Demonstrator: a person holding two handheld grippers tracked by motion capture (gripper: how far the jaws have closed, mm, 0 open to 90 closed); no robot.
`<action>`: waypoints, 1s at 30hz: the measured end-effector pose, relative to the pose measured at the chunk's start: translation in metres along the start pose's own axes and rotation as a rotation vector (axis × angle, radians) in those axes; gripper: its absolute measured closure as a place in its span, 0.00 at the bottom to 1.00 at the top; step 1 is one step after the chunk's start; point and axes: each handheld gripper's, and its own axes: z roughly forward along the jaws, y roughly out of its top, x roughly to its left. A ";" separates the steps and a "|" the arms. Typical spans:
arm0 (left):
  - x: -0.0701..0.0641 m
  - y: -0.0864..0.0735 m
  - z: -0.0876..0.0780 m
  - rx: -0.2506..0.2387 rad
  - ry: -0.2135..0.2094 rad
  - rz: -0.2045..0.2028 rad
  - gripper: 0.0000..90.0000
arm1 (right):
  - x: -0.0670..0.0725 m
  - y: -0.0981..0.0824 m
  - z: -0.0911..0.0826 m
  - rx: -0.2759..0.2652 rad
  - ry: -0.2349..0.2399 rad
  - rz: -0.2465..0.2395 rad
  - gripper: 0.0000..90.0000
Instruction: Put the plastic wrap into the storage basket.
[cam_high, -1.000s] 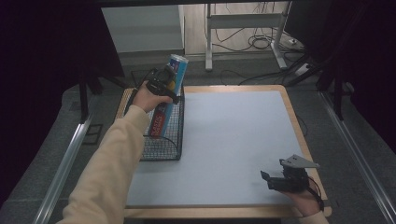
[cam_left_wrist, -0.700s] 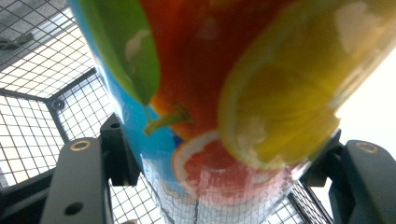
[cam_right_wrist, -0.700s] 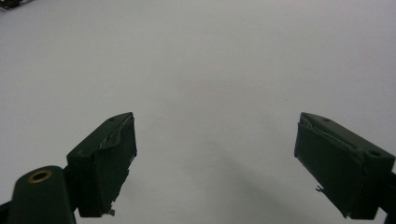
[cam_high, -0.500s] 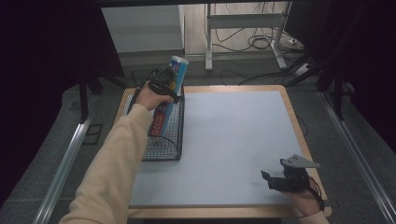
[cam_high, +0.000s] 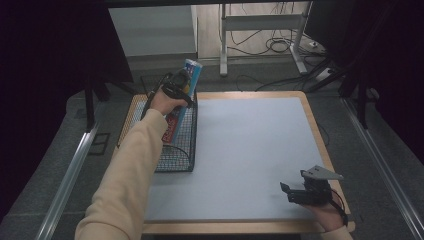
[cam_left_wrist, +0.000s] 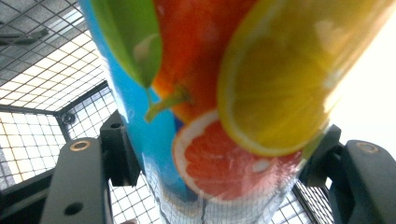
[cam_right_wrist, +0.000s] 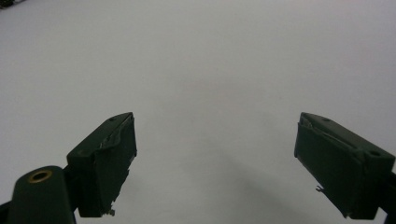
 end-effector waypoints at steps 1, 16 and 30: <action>0.000 0.001 0.001 -0.005 0.005 0.003 0.35 | 0.000 0.000 0.000 0.001 0.000 0.000 0.15; -0.004 0.009 0.016 -0.001 0.021 0.004 0.35 | 0.001 0.000 0.000 0.000 -0.001 -0.003 0.15; 0.006 0.009 0.035 0.059 0.059 -0.010 0.35 | 0.001 0.000 0.000 -0.003 -0.001 -0.004 0.15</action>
